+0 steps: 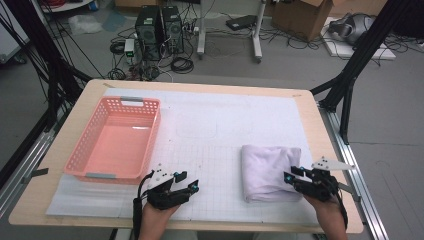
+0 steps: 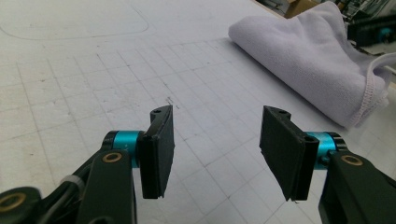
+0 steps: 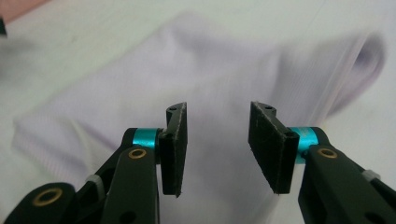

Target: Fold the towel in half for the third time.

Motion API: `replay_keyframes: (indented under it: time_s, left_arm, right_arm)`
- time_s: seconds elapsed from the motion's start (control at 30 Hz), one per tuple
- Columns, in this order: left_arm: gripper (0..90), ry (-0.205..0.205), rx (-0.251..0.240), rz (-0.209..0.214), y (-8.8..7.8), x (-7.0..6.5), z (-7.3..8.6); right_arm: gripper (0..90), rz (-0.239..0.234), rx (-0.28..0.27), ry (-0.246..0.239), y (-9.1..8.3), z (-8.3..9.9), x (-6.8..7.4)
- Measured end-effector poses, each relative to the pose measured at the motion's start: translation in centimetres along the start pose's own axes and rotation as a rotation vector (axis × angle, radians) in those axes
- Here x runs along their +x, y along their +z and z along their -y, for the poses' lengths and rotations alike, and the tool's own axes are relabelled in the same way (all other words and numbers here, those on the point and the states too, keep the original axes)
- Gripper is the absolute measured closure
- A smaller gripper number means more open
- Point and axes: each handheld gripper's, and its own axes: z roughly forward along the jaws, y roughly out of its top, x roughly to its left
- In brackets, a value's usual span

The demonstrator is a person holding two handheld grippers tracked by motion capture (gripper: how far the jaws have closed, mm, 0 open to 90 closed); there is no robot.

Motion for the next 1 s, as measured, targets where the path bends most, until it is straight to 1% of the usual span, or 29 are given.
replay_keyframes:
  time_s: [0.03, 0.07, 0.17, 0.2, 0.3, 0.33, 0.43, 0.47, 0.53, 0.6, 0.67, 0.73, 0.8, 0.83, 0.87, 0.9, 0.97, 1.0]
  left_arm:
    - [45.2, 0.000, -0.001, 0.000, 0.0, 0.0, 0.0]
    - [45.2, -0.006, -0.002, 0.001, 0.0, 0.1, 0.0]
    - [45.1, -0.007, -0.001, -0.001, 0.0, 0.2, 0.0]
    - [45.1, -0.008, -0.001, -0.001, 0.0, 0.2, 0.0]
    - [45.1, -0.010, -0.002, -0.002, -0.1, 0.2, 0.0]
    - [45.1, -0.004, -0.001, -0.003, -0.1, 0.3, 0.0]
    - [45.1, -0.008, -0.001, -0.006, -0.1, 0.3, 0.0]
    - [45.1, -0.009, -0.001, -0.005, 0.0, 0.3, 0.0]
    - [45.1, -0.005, 0.004, -0.003, 0.0, 0.3, 0.1]
    - [45.1, -0.004, 0.003, -0.001, 0.1, 0.2, 0.1]
    - [45.1, -0.006, 0.002, -0.001, 0.1, 0.2, 0.1]
    - [45.1, -0.008, 0.001, -0.002, 0.0, 0.3, 0.0]
    - [45.1, -0.012, -0.004, -0.003, -0.1, 0.4, 0.0]
    - [45.1, -0.012, -0.004, -0.004, -0.1, 0.5, 0.0]
    - [45.1, -0.013, -0.001, -0.004, -0.1, 0.5, 0.0]
    - [45.1, -0.012, 0.001, -0.003, -0.1, 0.4, 0.1]
    - [45.1, -0.010, 0.004, -0.001, 0.0, 0.4, 0.1]
    - [45.1, -0.011, 0.003, 0.000, 0.0, 0.4, 0.1]
  right_arm:
    - [56.6, 0.009, -0.005, 0.001, 0.3, -0.7, -0.1]
    - [56.8, 0.023, -0.010, -0.007, 0.8, -1.4, -0.2]
    - [58.4, 0.044, -0.004, -0.022, 2.5, -3.0, -0.3]
    - [59.2, 0.049, 0.004, -0.030, 3.1, -3.4, -0.3]
    - [59.7, 0.080, 0.064, -0.065, 4.5, -3.5, -0.4]
    - [59.6, 0.084, 0.078, -0.060, 4.7, -3.4, -0.5]
    - [60.5, 0.094, 0.082, -0.040, 4.4, -2.6, -1.0]
    - [60.5, 0.092, 0.085, -0.021, 4.3, -2.3, -1.2]
    - [60.0, 0.082, 0.083, -0.011, 4.1, -2.3, -1.3]
    - [57.6, 0.067, 0.054, -0.007, 4.0, -3.0, -1.1]
    - [56.2, 0.061, 0.029, -0.013, 4.3, -4.5, -0.9]
    - [54.2, 0.061, 0.034, -0.034, 4.9, -5.6, -0.6]
    - [51.1, 0.037, 0.064, -0.044, 6.2, -6.7, -0.4]
    - [49.8, 0.031, 0.095, -0.051, 7.0, -7.1, -0.4]
    - [48.9, 0.028, 0.133, -0.045, 7.9, -7.5, -0.2]
    - [48.1, 0.013, 0.178, -0.039, 9.0, -7.8, -0.1]
    - [49.6, 0.007, 0.227, -0.058, 10.3, -7.9, 0.2]
    - [55.4, 0.004, 0.258, -0.075, 11.0, -7.9, 0.4]
